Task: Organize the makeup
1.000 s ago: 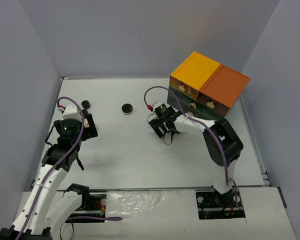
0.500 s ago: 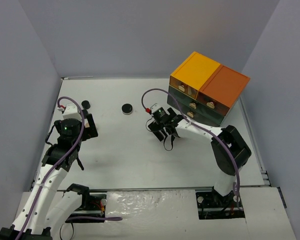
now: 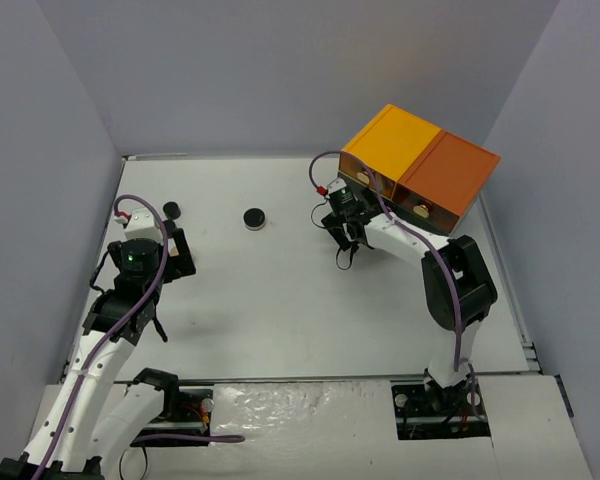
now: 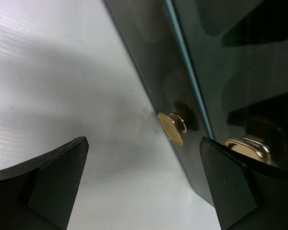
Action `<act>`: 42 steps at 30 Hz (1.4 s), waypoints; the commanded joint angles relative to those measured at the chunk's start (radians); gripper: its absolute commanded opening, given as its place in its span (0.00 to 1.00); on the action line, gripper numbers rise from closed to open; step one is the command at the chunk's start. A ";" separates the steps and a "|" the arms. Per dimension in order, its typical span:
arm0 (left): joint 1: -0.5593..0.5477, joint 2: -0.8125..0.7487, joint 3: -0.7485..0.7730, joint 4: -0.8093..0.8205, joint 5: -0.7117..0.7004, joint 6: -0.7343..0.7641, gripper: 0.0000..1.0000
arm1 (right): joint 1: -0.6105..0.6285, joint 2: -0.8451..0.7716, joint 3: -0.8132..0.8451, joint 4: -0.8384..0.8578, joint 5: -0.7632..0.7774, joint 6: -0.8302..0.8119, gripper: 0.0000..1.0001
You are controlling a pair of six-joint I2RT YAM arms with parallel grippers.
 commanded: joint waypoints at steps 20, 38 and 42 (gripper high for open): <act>0.008 -0.017 0.021 0.040 -0.007 -0.006 0.97 | -0.041 0.114 -0.007 0.077 -0.013 -0.052 0.99; 0.008 -0.015 0.021 0.048 -0.002 -0.005 0.97 | -0.015 0.025 -0.098 0.021 -0.246 0.163 0.97; 0.008 -0.016 0.021 0.048 -0.002 -0.004 0.97 | 0.029 -0.006 -0.126 -0.006 -0.271 0.221 0.97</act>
